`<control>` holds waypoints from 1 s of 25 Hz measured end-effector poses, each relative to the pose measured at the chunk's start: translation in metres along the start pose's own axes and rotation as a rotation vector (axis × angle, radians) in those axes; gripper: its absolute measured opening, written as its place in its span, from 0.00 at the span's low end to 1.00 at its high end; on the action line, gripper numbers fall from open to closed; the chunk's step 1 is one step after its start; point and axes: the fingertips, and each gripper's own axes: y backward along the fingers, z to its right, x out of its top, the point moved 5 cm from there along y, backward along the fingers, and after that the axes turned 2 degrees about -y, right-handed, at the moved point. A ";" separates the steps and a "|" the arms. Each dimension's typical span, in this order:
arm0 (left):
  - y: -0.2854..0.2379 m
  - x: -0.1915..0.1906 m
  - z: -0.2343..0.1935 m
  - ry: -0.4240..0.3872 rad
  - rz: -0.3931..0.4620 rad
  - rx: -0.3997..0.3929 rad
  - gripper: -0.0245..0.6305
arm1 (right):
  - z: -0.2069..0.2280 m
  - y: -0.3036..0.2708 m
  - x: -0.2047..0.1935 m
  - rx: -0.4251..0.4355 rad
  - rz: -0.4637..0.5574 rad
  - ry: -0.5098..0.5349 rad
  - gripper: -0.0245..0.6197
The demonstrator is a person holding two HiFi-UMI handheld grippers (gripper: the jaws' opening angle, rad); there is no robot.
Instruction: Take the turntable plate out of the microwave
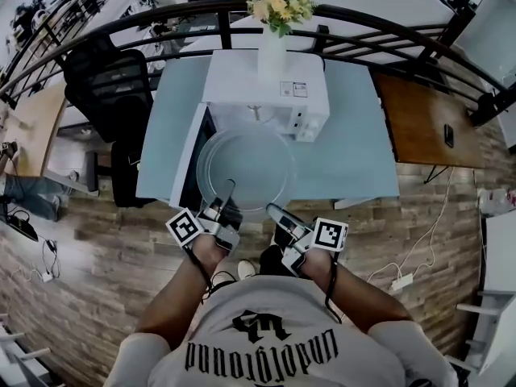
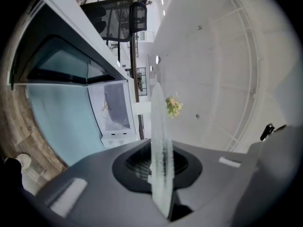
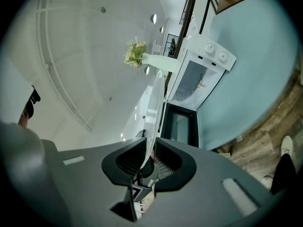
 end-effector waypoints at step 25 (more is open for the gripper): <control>0.062 -0.144 0.054 -0.013 0.089 -0.021 0.15 | -0.034 0.144 -0.044 0.046 -0.078 0.048 0.13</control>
